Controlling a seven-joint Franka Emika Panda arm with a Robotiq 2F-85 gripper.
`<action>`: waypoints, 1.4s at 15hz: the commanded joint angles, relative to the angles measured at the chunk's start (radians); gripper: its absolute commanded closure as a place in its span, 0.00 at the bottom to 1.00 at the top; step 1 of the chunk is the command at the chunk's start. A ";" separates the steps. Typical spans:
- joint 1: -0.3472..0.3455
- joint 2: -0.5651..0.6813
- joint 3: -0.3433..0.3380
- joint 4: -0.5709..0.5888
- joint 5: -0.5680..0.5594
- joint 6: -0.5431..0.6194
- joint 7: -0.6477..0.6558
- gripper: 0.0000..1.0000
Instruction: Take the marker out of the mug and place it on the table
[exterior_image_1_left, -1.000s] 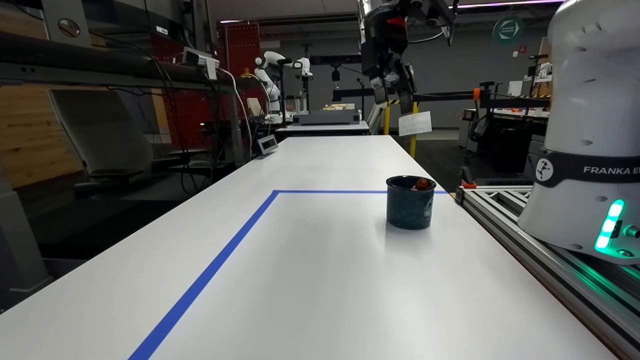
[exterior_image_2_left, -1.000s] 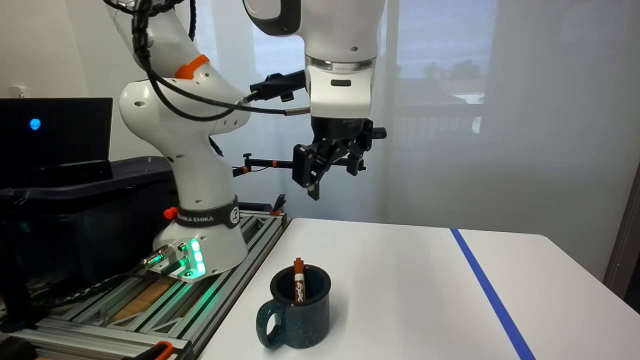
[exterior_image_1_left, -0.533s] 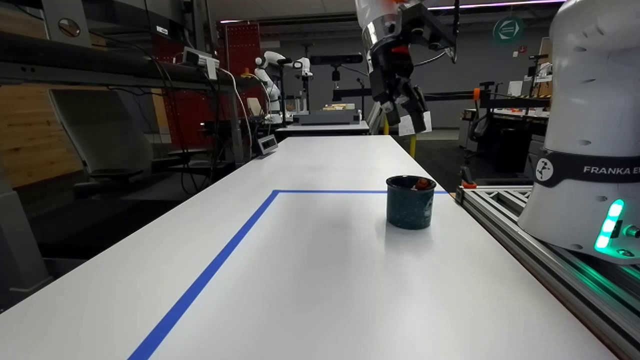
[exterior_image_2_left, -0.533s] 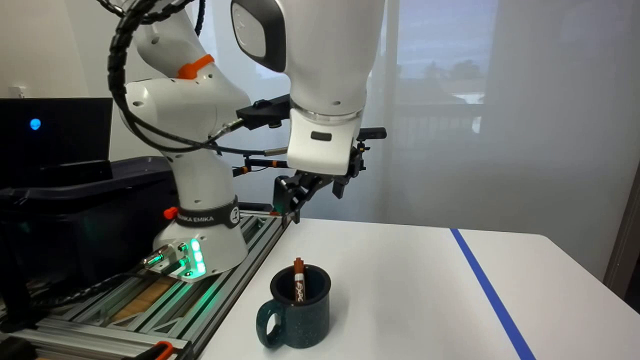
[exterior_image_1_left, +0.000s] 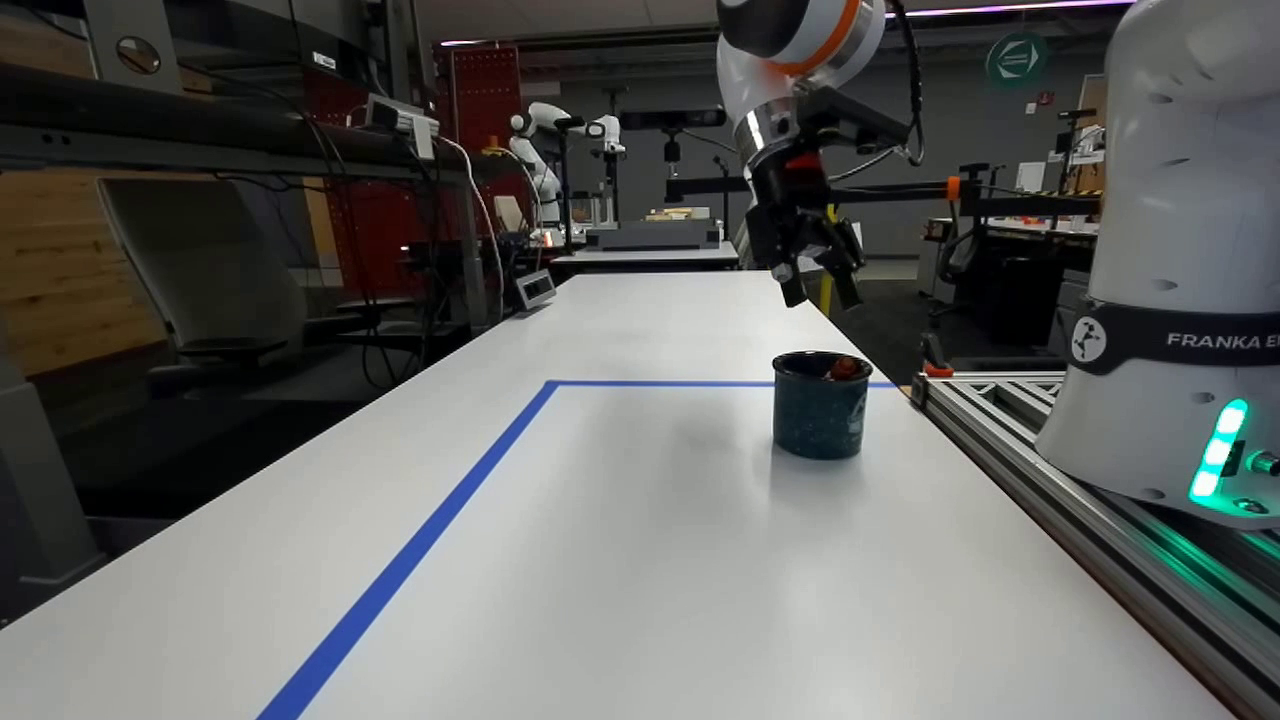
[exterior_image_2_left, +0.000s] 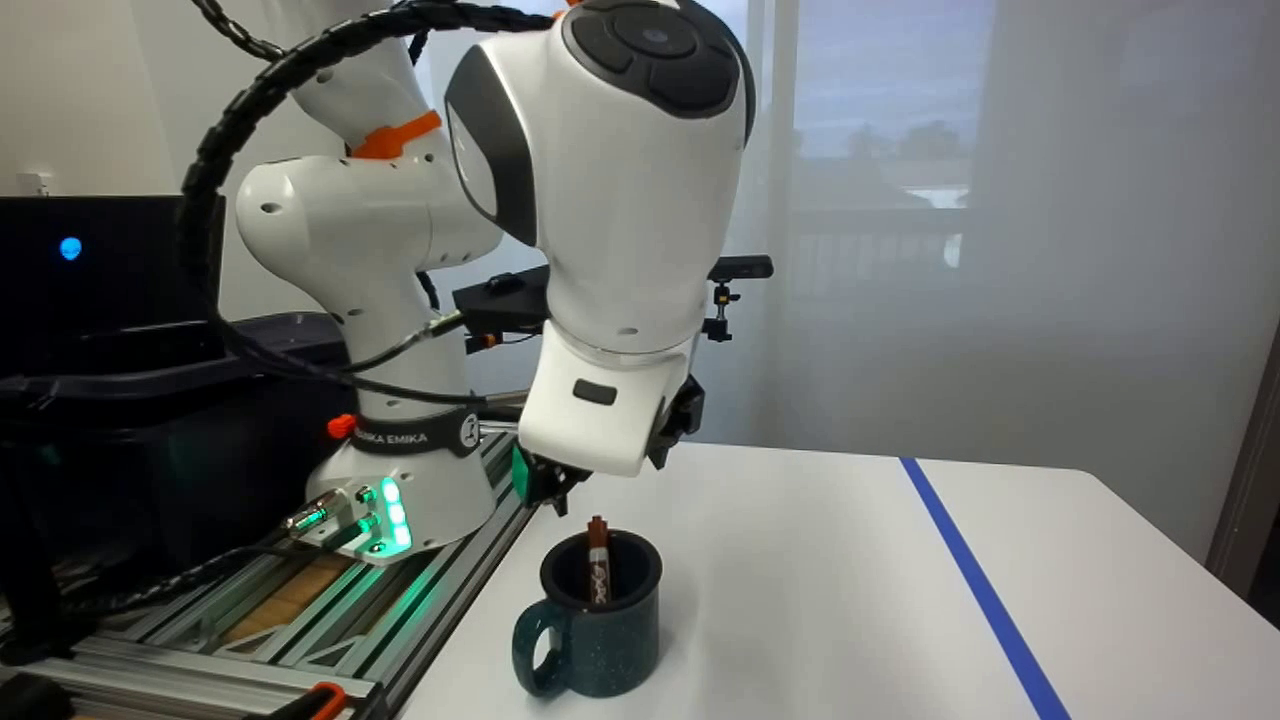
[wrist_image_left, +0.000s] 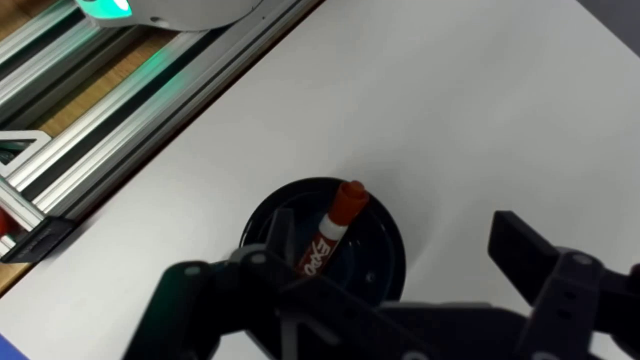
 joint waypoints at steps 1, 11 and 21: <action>-0.008 0.073 -0.015 0.001 0.033 0.085 0.012 0.00; -0.014 0.192 -0.028 0.001 0.133 0.079 0.011 0.62; -0.042 0.228 -0.060 0.002 0.135 0.094 -0.011 0.99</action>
